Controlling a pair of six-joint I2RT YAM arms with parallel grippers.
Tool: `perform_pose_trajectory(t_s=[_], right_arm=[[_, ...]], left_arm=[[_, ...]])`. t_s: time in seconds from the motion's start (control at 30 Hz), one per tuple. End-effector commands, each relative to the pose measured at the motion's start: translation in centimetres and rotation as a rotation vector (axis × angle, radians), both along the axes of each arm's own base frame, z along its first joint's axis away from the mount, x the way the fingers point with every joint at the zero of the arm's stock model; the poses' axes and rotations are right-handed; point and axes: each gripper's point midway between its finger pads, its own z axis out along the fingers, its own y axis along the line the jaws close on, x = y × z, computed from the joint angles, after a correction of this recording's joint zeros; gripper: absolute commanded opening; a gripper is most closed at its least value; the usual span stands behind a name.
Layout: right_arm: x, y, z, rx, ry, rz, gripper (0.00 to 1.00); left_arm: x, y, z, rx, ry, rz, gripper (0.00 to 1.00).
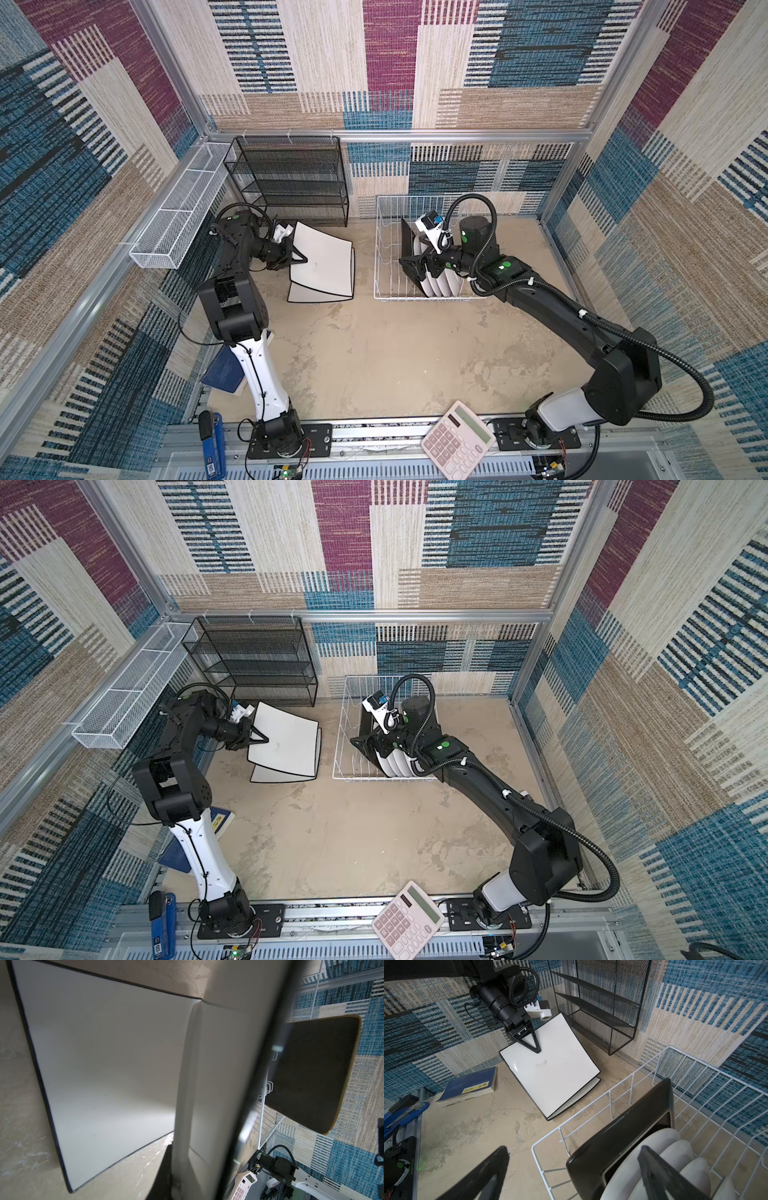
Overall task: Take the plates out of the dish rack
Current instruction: 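Lower the white square plate onto the first plate with the left gripper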
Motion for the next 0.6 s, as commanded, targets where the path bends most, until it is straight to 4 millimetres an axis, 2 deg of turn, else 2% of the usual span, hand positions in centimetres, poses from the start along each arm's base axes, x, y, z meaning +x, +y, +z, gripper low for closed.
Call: perform_pose_trajectory(t_s=[0.0, 0.57], right_arm=[[0.3, 0.2, 1.2, 0.032, -0.03, -0.012, 0.99], [0.6, 1.1, 1.2, 0.039, -0.024, 0.013, 0.99]], left_arm=[[0.4, -0.6, 0.9, -0.094, -0.06, -0.031, 0.0], [0.6, 0.9, -2.3, -0.144, 0.01, -0.004, 0.02]])
